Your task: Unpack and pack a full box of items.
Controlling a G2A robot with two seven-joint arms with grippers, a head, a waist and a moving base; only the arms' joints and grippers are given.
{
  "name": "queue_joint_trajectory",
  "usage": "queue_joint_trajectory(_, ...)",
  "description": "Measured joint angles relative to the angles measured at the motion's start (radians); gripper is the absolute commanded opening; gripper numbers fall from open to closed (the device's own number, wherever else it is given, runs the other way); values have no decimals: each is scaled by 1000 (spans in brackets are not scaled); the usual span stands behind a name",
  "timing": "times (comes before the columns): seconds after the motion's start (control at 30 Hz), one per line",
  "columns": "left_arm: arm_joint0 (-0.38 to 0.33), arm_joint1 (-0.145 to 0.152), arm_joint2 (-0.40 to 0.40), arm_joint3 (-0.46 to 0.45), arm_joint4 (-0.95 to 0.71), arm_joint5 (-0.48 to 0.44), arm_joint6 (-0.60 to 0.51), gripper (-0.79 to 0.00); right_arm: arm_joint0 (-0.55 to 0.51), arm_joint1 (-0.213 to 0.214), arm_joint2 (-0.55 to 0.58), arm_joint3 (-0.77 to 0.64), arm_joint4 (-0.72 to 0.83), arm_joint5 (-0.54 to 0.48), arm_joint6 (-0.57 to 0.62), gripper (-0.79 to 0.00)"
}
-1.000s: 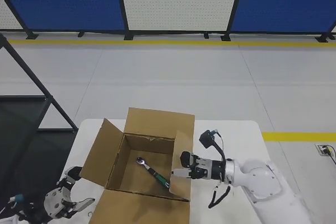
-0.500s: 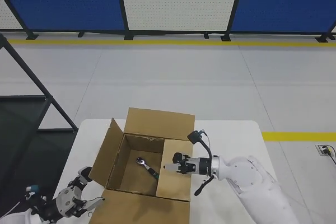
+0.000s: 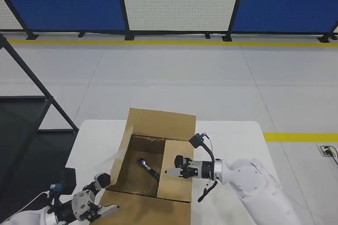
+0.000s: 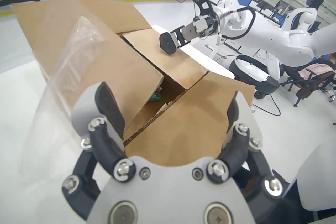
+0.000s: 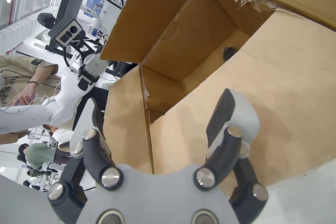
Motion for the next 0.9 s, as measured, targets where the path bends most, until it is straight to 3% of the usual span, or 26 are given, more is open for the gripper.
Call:
queue_joint_trajectory(0.5,-70,15,111,-34,-151,81,-247,0,-8,4,-7,-6,7,-19,-5,0)
queue_joint_trajectory(0.9,-135,19,161,-3,-232,168,-339,0,-10,8,-15,-22,-6,-27,9,0)
